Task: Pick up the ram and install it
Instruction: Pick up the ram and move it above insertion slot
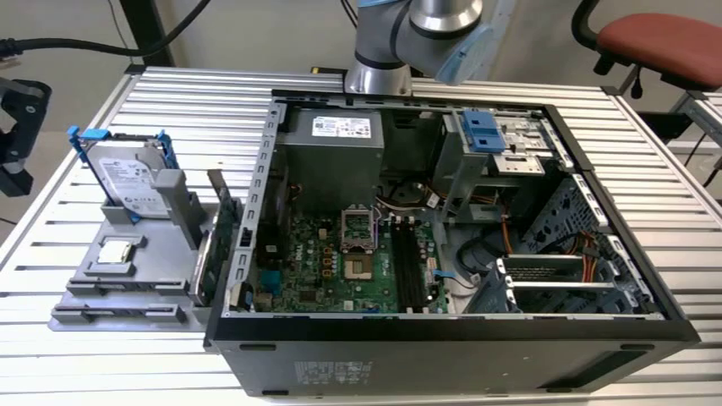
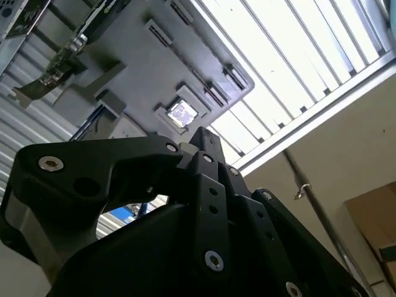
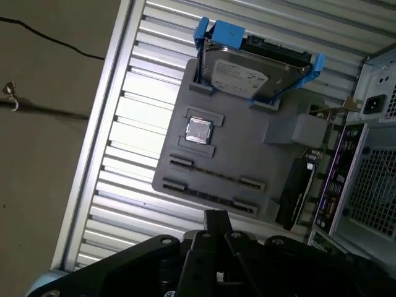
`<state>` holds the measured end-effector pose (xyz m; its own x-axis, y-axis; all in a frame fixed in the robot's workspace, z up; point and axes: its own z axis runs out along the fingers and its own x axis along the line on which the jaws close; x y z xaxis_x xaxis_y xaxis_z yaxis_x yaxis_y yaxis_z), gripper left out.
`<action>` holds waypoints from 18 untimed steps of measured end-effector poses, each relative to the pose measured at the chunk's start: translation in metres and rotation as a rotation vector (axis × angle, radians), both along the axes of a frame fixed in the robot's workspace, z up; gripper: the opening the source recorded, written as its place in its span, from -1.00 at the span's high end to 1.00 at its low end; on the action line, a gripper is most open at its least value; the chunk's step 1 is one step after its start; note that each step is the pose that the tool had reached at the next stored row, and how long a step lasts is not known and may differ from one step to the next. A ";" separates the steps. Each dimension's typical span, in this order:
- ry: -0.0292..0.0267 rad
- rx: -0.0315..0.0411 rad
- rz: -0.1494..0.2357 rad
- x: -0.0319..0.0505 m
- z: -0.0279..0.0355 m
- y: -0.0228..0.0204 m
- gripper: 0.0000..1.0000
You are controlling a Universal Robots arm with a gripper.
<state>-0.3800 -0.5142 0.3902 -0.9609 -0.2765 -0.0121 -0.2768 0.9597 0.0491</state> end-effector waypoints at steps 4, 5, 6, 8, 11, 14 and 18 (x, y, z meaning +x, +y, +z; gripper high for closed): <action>0.0000 0.0000 0.046 0.0000 0.0000 0.0000 1.00; 0.0000 0.0000 0.057 0.0000 0.0000 -0.0001 1.00; 0.0000 0.0000 0.069 0.0001 0.0000 -0.0001 1.00; 0.0000 0.0000 0.092 0.0000 0.0000 0.0000 1.00; 0.0000 0.0000 0.128 0.0000 0.0000 0.0000 1.00; 0.0000 0.0000 0.164 0.0000 0.0000 0.0000 1.00; 0.0000 0.0000 0.213 0.0000 0.0000 0.0000 1.00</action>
<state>-0.3799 -0.5142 0.3902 -0.8808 -0.4733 -0.0121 -0.4733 0.8795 0.0490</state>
